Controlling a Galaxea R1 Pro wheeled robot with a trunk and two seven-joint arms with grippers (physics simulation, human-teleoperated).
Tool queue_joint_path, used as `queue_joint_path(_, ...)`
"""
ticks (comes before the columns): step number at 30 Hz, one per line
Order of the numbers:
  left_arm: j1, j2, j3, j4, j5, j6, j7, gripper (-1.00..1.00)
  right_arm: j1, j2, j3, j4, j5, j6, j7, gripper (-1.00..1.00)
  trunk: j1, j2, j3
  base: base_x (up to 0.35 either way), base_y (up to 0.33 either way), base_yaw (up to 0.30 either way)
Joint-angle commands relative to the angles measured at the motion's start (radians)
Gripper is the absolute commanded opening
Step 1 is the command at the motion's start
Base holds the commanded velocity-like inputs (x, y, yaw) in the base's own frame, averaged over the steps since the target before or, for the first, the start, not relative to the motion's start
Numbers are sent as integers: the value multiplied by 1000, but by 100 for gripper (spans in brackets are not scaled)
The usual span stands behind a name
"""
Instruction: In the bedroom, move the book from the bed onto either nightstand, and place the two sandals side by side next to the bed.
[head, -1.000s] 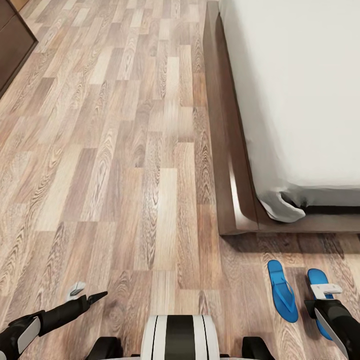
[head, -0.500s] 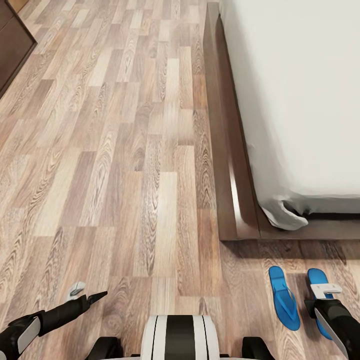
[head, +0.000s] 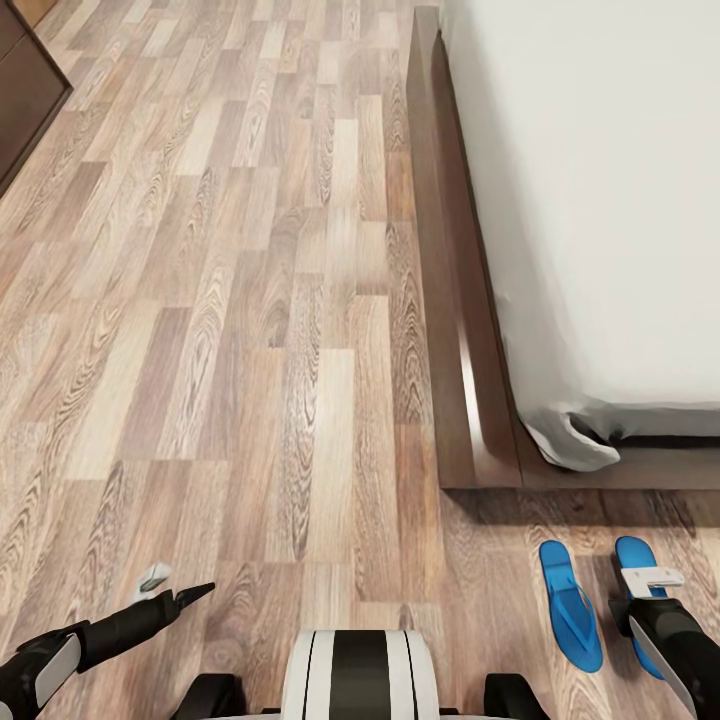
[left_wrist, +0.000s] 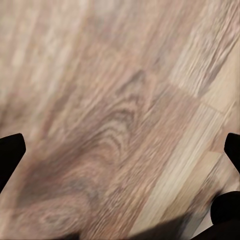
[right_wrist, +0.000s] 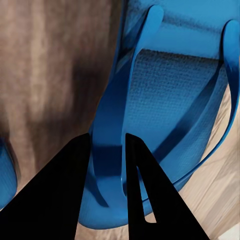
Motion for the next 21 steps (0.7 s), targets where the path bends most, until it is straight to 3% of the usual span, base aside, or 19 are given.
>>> queue_joint_path(1,0,0,0,0,6,10,-2,100,0,-2,6,-1,-11,4,-10,-100,0,0,-1,8,0,0)
queue_joint_path(8,0,0,0,0,6,12,-3,100,0,-2,6,-4,-11,-9,-9,-100,1,-1,-12,2,0,0)
queue_joint_path(13,0,0,0,0,6,12,-3,100,0,-2,6,-6,-11,-127,-9,-100,1,-1,-12,0,0,0)
queue_joint_path(21,0,0,0,0,6,12,-4,100,0,-2,6,-5,-10,-142,-10,-100,1,-1,-12,0,0,0)
